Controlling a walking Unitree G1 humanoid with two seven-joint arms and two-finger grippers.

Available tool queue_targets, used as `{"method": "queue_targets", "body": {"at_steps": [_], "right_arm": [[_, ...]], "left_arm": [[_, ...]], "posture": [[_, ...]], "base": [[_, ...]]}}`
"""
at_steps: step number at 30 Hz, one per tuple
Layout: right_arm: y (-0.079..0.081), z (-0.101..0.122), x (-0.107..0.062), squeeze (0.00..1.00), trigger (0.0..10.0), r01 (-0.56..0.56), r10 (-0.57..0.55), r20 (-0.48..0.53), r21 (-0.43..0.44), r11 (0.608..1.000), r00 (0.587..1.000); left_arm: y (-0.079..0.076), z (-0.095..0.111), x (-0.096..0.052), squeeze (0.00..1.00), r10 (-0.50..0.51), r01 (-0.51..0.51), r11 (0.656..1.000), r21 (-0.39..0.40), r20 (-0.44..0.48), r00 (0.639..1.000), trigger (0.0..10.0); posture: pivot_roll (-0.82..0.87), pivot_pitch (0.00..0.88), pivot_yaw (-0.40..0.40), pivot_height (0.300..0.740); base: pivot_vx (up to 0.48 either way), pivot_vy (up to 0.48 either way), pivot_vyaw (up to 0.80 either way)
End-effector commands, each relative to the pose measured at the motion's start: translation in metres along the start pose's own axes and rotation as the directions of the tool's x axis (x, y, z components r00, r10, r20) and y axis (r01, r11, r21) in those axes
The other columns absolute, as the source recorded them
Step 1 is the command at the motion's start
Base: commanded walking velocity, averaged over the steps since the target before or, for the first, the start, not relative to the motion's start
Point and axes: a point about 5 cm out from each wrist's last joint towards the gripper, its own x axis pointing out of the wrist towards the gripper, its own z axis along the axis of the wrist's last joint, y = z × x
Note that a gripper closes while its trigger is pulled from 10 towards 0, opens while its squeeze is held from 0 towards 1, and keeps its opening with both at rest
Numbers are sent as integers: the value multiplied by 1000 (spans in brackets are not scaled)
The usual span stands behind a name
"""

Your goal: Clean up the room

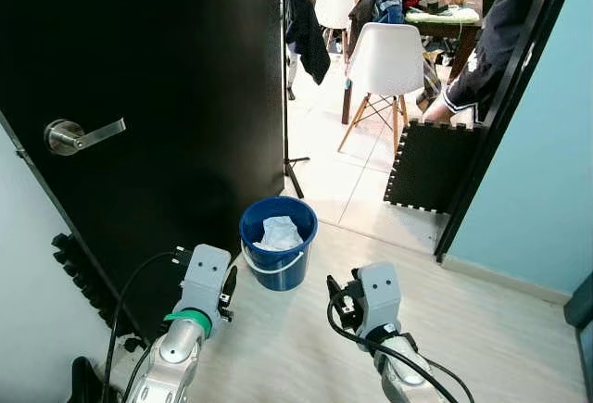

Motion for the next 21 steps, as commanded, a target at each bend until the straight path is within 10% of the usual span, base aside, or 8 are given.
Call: {"method": "queue_targets", "body": {"at_steps": [1, 21], "right_arm": [[1, -2, -1, 0, 10000, -7, 7, -12, 1, 1000, 1000], [2, -4, -2, 0, 10000, -6, 6, -22, 4, 1000, 1000]], "left_arm": [[1, -7, -1, 0, -3, 3, 1000, 9, -32, 999, 10000], [0, -8, -2, 0, -5, 5, 1000, 0, -37, 999, 10000]], "posture": [[-107, 8, 66, 740], [-106, 19, 68, 740]], "base": [[0, 0, 0], [0, 0, 0]]}}
